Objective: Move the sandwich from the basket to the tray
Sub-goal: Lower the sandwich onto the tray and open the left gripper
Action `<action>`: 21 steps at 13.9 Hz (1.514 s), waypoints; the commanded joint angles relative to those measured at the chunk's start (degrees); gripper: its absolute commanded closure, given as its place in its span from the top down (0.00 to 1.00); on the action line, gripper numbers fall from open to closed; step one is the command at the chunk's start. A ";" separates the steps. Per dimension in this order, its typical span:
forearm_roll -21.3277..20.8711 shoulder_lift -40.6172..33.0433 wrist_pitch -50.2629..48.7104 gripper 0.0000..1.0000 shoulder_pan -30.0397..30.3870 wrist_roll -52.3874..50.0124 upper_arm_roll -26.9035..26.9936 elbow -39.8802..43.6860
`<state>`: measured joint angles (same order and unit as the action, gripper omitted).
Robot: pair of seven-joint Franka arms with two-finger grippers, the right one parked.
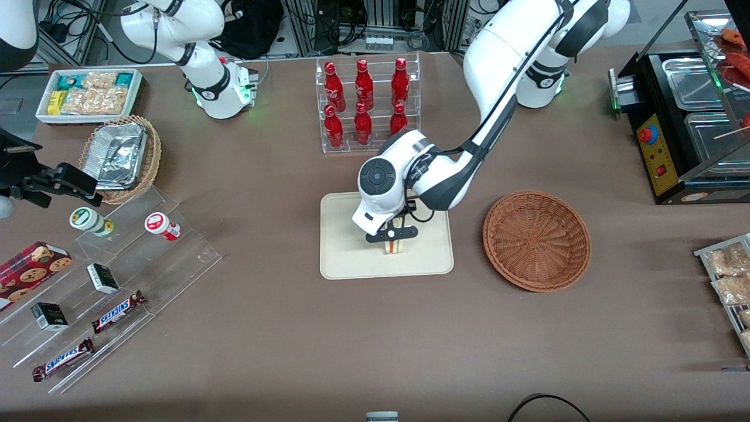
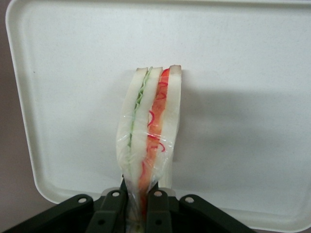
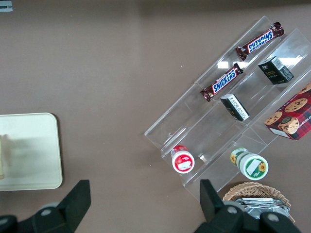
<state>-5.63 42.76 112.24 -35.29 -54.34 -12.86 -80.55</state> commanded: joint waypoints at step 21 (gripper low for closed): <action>-2.19 -18.49 -15.38 1.00 9.87 1.95 2.05 -4.52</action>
<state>-7.51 27.81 96.87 -28.05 -53.17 -10.47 -81.00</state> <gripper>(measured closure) 0.000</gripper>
